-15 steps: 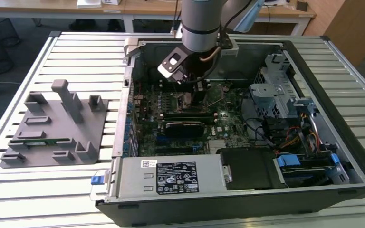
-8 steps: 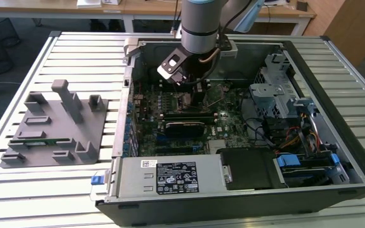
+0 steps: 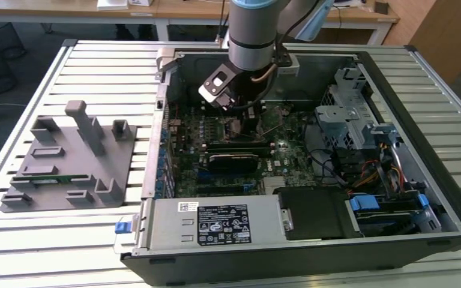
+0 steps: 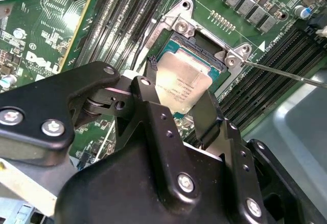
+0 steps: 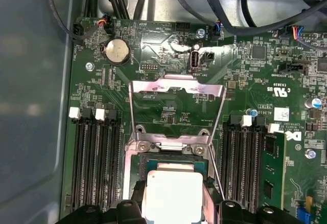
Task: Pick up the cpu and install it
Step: 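Place the cpu into insertion slot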
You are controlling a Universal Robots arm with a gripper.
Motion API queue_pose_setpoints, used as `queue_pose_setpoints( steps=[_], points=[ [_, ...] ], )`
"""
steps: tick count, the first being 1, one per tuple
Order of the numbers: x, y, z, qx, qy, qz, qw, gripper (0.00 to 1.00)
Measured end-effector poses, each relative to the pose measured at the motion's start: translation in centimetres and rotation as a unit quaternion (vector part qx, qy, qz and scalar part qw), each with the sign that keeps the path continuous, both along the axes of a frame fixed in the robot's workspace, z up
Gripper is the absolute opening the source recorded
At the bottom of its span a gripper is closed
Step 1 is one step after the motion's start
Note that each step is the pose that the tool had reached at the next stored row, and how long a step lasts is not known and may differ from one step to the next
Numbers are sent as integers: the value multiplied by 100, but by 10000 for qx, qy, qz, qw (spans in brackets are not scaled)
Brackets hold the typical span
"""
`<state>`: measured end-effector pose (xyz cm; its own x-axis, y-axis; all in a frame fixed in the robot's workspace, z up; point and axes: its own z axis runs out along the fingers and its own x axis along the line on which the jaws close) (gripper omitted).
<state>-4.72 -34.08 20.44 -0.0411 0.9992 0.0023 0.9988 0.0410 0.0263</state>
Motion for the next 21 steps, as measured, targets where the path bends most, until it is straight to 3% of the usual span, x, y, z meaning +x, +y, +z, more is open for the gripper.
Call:
queue_pose_setpoints(
  steps=[7,21],
  points=[
    [-1,0,-66,4,0,1,10000,53],
    [-6,11,-80,12,-1,1,10000,53]
  ],
)
